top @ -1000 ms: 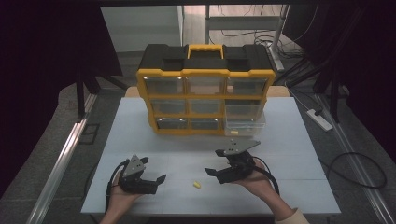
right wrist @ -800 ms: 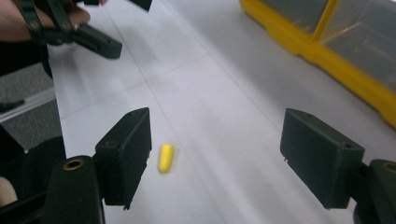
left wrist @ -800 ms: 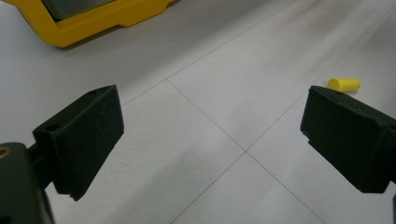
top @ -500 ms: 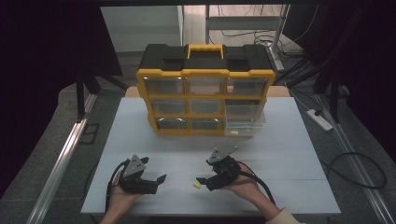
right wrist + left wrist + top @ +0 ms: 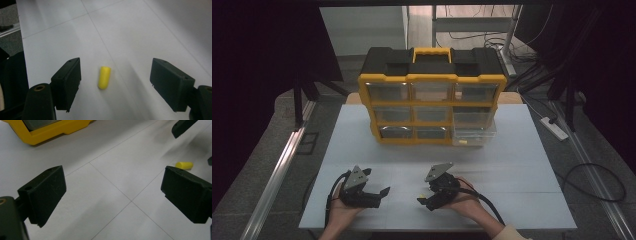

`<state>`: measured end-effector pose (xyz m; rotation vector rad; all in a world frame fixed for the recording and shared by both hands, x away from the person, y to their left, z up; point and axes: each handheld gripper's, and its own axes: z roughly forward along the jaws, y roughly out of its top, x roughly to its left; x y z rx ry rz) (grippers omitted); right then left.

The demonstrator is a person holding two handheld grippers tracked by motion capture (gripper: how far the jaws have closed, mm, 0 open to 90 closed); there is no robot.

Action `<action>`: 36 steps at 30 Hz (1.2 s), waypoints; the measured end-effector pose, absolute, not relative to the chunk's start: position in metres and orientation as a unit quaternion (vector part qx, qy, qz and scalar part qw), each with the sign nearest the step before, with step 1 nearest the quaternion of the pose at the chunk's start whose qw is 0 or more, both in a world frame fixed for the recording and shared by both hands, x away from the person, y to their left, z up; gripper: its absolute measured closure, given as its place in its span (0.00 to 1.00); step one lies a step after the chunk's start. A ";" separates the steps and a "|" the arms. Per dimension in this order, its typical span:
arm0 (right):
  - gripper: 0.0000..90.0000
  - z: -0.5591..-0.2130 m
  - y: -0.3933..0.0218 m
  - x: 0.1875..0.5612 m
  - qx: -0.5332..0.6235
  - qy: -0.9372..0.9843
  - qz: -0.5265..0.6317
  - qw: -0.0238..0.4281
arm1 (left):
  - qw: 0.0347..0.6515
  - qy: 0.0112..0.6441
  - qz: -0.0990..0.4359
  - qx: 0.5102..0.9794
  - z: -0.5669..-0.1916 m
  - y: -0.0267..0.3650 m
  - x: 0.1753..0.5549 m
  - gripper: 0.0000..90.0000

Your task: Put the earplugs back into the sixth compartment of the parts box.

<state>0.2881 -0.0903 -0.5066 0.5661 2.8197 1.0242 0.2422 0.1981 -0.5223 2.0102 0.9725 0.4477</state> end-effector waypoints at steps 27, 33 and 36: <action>0.88 -0.520 -0.077 0.280 0.157 0.940 0.301 0.040 | 0.419 0.386 0.179 0.802 -0.522 0.198 0.242 0.06; 0.88 -0.512 -0.082 0.282 0.163 0.931 0.323 0.045 | 0.419 0.386 0.179 0.802 -0.522 0.198 0.242 0.06; 0.88 -0.504 -0.087 0.283 0.169 0.920 0.349 0.049 | 0.418 0.386 0.179 0.802 -0.522 0.198 0.242 0.06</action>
